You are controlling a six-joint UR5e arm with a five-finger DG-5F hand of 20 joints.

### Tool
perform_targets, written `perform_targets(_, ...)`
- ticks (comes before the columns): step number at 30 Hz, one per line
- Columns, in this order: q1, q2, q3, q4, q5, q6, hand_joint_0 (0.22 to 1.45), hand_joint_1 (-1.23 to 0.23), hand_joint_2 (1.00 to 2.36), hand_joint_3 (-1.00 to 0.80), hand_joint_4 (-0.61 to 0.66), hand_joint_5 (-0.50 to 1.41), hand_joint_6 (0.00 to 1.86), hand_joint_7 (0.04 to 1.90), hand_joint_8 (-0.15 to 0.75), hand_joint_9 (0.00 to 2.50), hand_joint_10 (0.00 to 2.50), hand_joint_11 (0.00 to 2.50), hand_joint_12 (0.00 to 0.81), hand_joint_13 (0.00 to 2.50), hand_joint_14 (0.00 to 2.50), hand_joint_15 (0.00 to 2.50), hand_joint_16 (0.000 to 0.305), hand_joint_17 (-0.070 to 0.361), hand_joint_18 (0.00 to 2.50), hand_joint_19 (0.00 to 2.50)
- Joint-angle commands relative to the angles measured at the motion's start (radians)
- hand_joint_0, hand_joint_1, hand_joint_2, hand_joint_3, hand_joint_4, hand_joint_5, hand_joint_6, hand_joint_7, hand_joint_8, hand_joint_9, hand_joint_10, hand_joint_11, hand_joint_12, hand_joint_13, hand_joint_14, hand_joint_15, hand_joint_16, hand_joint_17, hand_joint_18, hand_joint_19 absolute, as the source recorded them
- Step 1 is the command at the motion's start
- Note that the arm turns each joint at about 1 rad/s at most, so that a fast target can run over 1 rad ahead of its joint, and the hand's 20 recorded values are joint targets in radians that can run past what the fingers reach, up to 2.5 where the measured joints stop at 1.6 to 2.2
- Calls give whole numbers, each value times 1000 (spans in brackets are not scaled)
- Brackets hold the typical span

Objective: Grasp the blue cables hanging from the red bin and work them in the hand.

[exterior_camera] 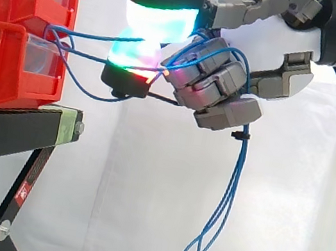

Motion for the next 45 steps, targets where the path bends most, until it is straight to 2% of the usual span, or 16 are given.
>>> perform_targets(1,0,-1,1,4,-1,-1,908,-604,1026,-261,218,49,1208,1291,381,426,2500,2500,447,599,2500,2146,48,107,1196,1556)
perform_targets(45,0,0,1,4,-1,-1,913,-603,1025,-288,211,39,1214,1275,376,412,2500,2500,432,575,2500,2123,47,107,1155,1491)
